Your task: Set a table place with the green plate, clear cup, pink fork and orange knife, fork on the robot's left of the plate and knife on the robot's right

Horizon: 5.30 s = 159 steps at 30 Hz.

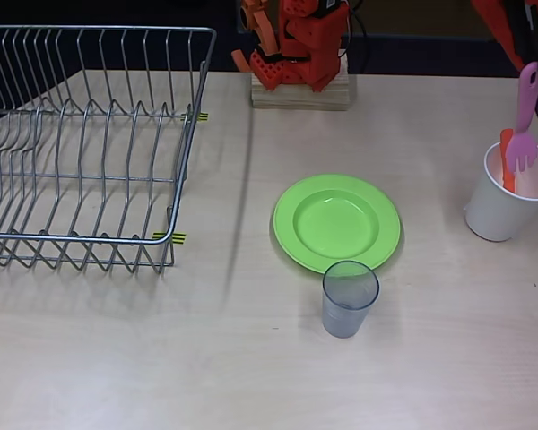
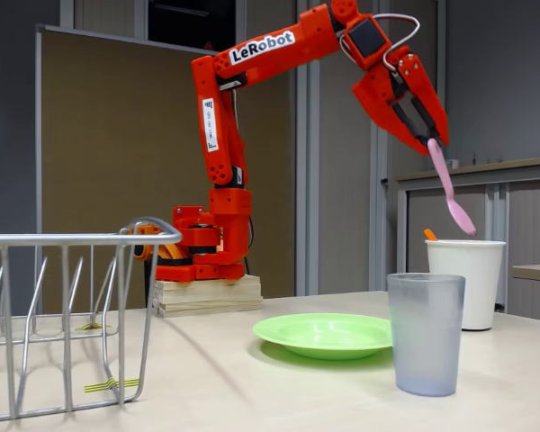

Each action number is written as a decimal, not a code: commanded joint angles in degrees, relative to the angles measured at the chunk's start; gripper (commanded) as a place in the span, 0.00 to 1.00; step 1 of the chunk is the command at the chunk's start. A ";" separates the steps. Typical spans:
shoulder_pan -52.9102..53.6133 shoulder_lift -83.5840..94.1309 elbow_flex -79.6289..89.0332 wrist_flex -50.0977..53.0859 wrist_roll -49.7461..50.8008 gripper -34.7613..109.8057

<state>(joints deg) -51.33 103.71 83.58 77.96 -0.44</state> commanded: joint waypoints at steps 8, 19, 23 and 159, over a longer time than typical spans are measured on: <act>11.07 -2.20 -6.06 -10.02 -14.77 0.24; 21.71 -3.16 21.36 -31.99 -11.60 0.24; 21.97 -2.29 29.27 -36.83 -9.40 0.24; -6.68 -2.90 35.42 -30.76 23.29 0.33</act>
<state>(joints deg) -58.36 99.49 119.18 46.76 22.68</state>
